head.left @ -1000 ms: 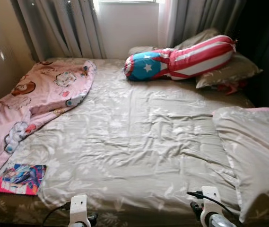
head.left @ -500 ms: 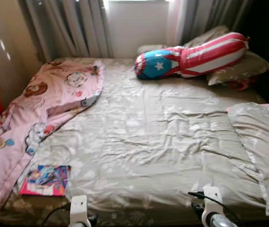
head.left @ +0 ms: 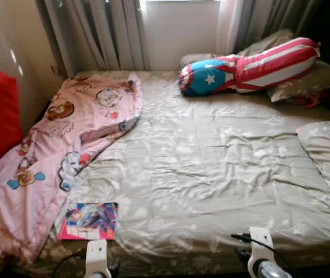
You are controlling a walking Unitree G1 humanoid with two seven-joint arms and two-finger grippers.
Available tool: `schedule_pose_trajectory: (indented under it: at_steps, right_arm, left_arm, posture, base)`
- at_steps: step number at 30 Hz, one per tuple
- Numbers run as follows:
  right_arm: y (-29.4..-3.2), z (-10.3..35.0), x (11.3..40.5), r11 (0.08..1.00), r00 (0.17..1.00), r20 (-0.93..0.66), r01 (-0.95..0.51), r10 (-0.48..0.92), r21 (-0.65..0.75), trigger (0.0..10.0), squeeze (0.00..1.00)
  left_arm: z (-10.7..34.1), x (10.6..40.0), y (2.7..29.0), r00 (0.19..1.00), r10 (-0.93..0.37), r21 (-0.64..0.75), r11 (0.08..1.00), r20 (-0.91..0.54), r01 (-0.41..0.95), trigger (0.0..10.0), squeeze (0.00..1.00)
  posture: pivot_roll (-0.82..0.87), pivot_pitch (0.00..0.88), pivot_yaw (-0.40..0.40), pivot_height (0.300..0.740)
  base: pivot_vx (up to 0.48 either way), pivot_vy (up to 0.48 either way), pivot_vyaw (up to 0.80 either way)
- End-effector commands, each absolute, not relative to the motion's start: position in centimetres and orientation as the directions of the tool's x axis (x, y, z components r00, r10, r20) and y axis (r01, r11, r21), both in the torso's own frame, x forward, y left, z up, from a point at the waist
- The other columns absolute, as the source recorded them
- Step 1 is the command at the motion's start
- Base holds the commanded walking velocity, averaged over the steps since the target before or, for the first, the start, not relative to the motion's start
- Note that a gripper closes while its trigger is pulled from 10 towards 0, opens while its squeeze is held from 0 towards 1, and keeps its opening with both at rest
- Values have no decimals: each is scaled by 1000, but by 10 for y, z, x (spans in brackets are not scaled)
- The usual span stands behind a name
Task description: Clean up the room
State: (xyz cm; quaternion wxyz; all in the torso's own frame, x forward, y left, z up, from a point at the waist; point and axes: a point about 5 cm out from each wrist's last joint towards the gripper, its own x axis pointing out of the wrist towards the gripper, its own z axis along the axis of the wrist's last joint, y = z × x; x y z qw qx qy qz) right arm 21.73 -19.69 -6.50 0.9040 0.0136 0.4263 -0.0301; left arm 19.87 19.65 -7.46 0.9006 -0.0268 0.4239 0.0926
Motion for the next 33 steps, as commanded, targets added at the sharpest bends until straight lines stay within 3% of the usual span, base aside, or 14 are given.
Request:
schedule_pose_trajectory:
  at_steps: [1, 33]
  right_arm:
    - [-196, -65, 218, 998, 635, -772, 59, -38, -1, 10000, 0]
    - [-196, -65, 217, 999, 627, -778, 40, -36, -14, 10000, 0]
  left_arm:
    - [-76, 196, 196, 612, 147, 34, 981, -777, -192, 10000, 0]
    - [-76, 196, 197, 608, 164, 40, 977, -777, -212, 10000, 0]
  posture:
    - [-54, 3, -21, 740]
    - [-43, 0, -23, 740]
  base:
    - [0, 412, 0]
    - [0, 399, 0]
